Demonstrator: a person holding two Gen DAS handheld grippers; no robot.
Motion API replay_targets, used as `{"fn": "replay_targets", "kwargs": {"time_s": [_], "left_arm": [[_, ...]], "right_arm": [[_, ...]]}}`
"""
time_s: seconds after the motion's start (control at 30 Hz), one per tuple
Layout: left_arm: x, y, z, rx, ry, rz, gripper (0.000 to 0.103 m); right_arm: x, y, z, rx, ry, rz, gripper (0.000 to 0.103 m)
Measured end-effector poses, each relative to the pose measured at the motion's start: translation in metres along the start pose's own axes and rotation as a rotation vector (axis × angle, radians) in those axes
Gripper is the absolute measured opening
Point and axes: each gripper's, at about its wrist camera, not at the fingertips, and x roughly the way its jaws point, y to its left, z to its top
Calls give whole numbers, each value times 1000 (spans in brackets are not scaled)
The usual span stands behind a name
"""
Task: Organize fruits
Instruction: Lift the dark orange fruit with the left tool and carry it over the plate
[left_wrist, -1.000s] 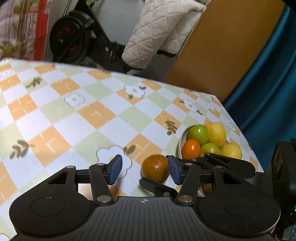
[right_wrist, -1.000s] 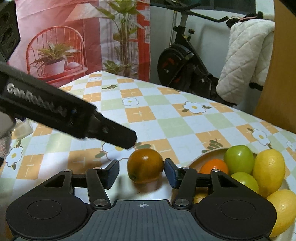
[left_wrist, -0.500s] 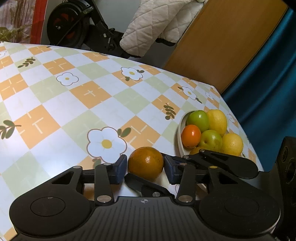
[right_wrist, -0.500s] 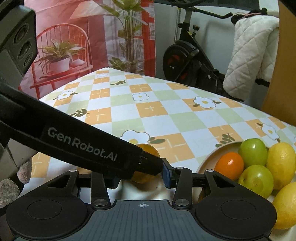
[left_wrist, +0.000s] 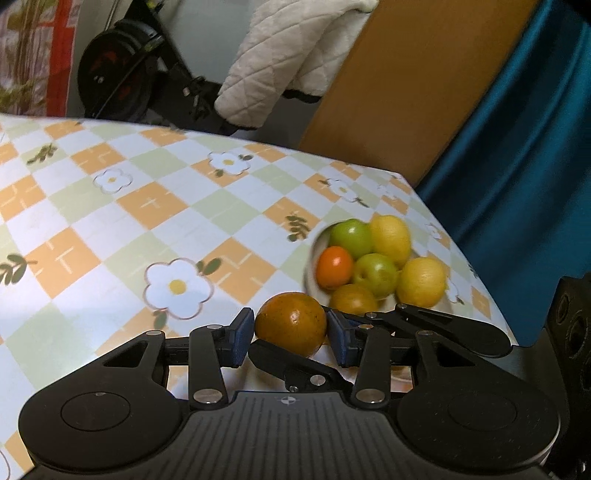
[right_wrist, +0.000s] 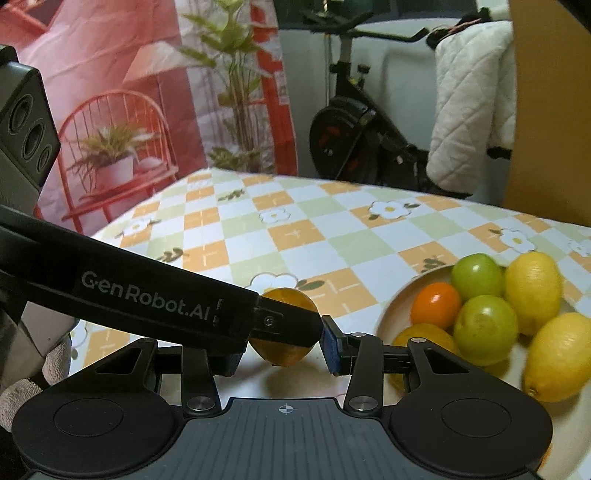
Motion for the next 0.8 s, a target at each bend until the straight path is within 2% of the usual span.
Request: {"fn": "replay_targets", "kwargs": {"time_s": [0.5, 0.8], "left_arm": [[23, -82, 19, 182, 40, -32, 46], [54, -120, 21, 245, 96, -17, 46]], "right_arm": [[-59, -61, -14, 122, -117, -90, 39], [-64, -106, -32, 227, -138, -118, 39]]}}
